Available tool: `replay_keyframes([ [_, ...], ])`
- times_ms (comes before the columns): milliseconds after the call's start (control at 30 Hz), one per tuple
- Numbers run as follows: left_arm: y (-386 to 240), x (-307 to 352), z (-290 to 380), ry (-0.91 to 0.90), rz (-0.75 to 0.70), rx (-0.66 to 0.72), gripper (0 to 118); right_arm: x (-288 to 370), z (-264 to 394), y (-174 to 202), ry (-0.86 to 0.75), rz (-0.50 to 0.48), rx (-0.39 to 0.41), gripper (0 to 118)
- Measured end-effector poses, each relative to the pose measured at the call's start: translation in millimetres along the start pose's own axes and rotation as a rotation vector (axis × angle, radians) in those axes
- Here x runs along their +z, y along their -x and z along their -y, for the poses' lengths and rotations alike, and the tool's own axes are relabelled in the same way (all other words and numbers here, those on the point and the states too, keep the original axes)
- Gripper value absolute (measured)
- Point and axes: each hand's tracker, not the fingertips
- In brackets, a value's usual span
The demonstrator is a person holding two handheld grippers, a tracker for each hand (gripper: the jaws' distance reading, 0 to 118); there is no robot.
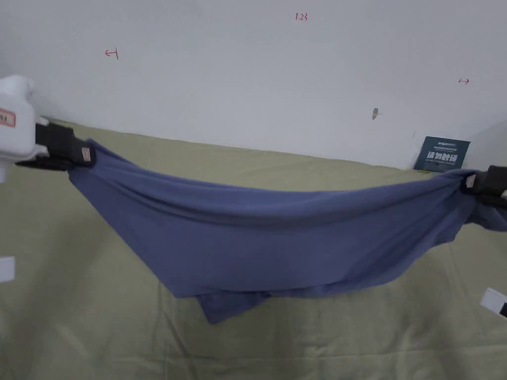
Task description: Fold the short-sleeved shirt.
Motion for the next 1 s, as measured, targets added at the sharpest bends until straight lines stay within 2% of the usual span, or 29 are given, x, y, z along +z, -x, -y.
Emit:
replay_keyframes([
  [200,21,2,66,0.091,0.036,0.072,0,19,57,-27,0.093,0.016,-0.019,6],
  [600,53,47,194,0.215,0.07,0.178,0,84,153,-53,0.306,0.003,0.046,6],
  [1000,60,98,292,0.335,0.071,0.264,0,133,224,-79,0.435,0.017,-0.009,6],
])
